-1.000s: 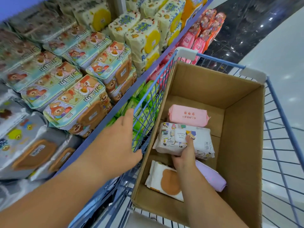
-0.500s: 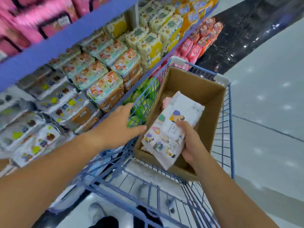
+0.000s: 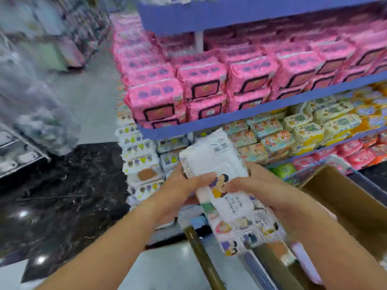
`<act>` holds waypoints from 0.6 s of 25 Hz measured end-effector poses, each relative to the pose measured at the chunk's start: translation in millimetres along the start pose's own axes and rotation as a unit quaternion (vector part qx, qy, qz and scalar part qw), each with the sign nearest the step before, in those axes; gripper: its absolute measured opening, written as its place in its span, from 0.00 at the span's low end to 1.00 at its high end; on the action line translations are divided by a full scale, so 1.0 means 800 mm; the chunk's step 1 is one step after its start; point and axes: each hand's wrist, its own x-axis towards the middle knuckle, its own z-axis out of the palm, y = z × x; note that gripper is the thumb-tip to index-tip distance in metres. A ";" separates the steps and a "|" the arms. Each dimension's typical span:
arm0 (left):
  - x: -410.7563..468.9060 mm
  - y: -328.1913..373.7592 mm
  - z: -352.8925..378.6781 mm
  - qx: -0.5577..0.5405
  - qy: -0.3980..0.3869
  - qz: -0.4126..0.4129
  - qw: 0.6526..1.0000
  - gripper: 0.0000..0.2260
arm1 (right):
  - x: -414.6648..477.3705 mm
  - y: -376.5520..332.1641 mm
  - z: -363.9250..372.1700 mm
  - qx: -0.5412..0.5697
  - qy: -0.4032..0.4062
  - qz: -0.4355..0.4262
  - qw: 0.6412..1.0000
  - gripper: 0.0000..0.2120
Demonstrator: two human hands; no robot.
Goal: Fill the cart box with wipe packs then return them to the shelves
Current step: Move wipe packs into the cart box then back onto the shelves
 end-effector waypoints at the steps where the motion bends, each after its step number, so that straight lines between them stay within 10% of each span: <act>1: -0.015 0.000 -0.030 -0.018 0.012 0.018 1.000 0.32 | 0.011 -0.023 0.021 -0.047 -0.021 -0.002 0.999 0.24; 9: -0.130 -0.049 -0.214 -0.137 0.099 0.112 0.979 0.31 | 0.065 -0.136 0.221 -0.349 -0.127 -0.071 0.926 0.30; 15: -0.155 -0.084 -0.310 -0.189 0.078 0.090 0.975 0.35 | 0.072 -0.135 0.332 -0.319 -0.099 -0.015 0.943 0.31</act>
